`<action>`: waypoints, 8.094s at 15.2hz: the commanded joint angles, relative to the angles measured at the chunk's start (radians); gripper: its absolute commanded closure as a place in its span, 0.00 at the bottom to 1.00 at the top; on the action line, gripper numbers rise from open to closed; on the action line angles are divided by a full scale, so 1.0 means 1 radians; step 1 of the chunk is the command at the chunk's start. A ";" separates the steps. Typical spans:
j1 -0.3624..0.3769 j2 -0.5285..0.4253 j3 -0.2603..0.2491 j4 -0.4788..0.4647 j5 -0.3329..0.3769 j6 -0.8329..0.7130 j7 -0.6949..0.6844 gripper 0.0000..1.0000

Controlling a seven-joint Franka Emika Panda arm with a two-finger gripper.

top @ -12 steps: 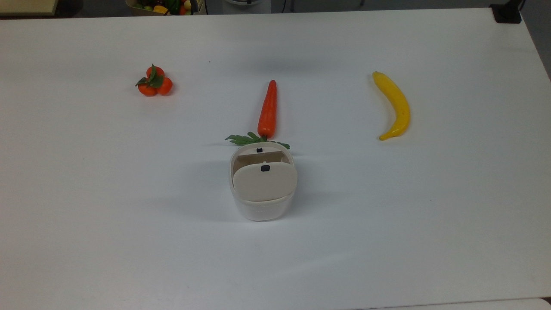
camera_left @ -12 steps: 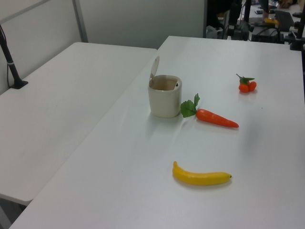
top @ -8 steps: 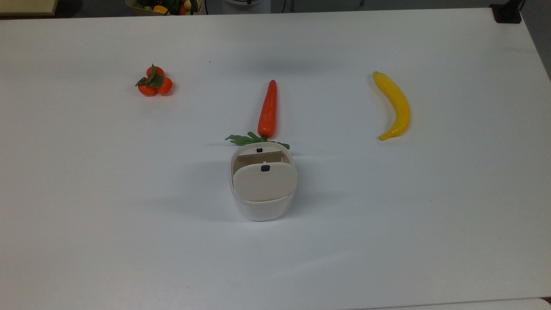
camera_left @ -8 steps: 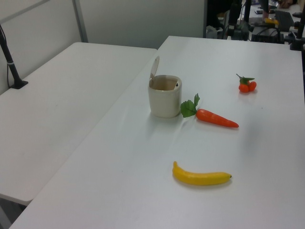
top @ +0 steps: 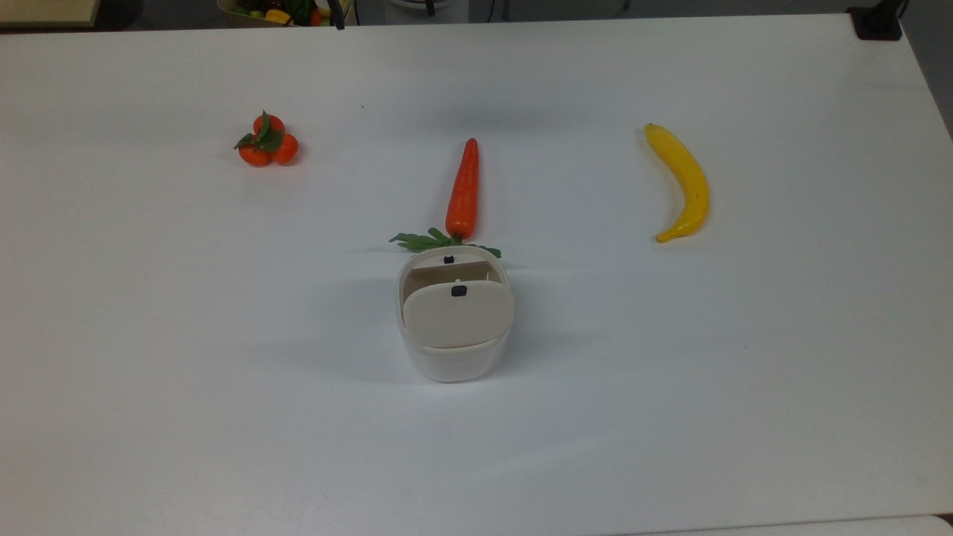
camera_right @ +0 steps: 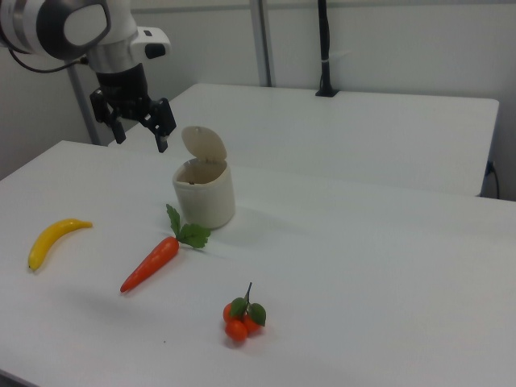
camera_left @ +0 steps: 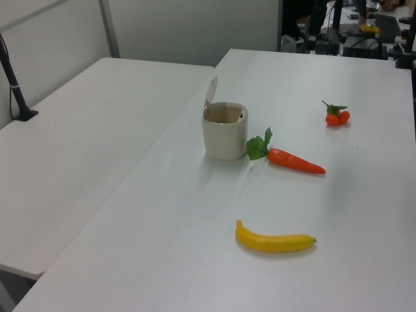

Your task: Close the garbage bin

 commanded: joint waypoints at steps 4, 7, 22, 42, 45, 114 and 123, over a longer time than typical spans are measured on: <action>0.023 0.008 -0.015 -0.004 -0.016 0.066 0.004 0.68; 0.023 0.012 -0.015 -0.004 -0.016 0.071 0.006 0.92; 0.022 0.137 -0.001 0.019 0.029 0.443 0.023 1.00; 0.046 0.493 0.088 0.138 0.027 1.120 0.128 1.00; 0.042 0.486 0.088 0.126 0.027 1.117 0.124 1.00; -0.012 0.079 0.091 0.045 -0.003 0.000 0.233 0.00; 0.038 0.005 0.091 0.036 -0.008 -0.087 0.304 0.00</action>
